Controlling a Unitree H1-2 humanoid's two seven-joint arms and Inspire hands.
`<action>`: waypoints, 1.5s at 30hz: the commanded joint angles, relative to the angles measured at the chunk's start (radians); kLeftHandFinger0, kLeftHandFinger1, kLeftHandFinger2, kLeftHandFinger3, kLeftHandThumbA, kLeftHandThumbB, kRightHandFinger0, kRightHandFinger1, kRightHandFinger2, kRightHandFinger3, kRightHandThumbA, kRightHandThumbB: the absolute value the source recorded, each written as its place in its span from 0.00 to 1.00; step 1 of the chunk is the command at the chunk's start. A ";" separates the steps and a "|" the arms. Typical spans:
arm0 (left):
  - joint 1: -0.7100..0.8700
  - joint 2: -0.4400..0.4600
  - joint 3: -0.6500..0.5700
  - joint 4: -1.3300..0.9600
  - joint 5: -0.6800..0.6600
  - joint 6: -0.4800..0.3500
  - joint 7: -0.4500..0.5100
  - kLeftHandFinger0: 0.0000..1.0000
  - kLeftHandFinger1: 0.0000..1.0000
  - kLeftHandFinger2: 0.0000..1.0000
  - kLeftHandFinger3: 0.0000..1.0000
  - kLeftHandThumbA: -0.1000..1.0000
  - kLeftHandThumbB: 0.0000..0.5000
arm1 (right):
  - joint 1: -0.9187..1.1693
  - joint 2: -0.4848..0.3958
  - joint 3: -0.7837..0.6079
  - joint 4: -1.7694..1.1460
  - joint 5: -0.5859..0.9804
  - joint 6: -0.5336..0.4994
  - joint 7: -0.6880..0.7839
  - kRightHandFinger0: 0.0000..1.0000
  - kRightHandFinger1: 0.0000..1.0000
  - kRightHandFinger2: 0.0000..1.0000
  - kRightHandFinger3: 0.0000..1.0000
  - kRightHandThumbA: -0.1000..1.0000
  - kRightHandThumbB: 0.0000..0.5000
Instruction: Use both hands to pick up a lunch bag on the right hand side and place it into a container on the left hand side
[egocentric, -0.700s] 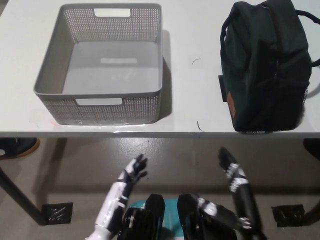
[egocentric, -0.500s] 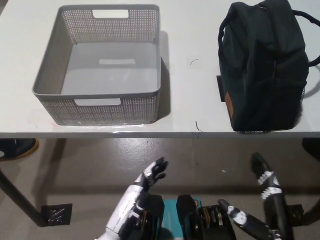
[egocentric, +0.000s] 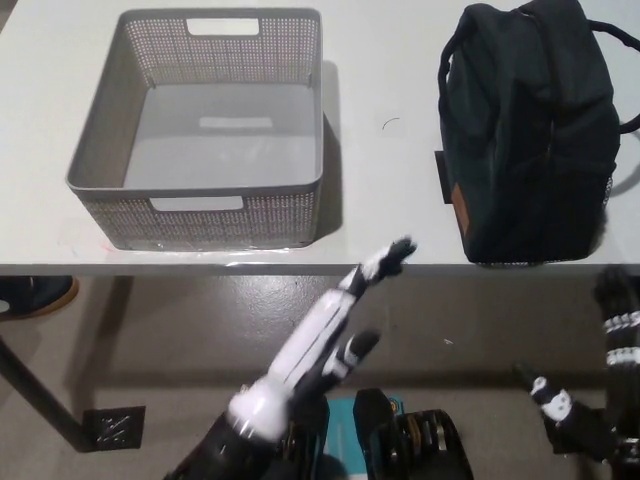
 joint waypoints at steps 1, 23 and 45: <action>-0.126 -0.052 0.041 0.100 0.083 -0.027 0.093 1.00 1.00 1.00 1.00 1.00 0.68 | -0.080 -0.022 -0.073 0.042 0.090 -0.023 -0.038 1.00 1.00 1.00 1.00 1.00 0.46; -0.623 -0.111 0.162 0.644 0.071 0.017 0.192 1.00 1.00 1.00 1.00 1.00 0.52 | -0.448 -0.165 -0.306 0.311 0.429 0.109 0.014 1.00 1.00 1.00 1.00 0.97 0.28; -0.781 -0.123 0.211 0.974 0.044 -0.018 0.253 1.00 1.00 1.00 1.00 1.00 0.51 | -0.784 -0.250 -0.250 0.807 0.476 0.203 0.167 1.00 1.00 1.00 1.00 1.00 0.21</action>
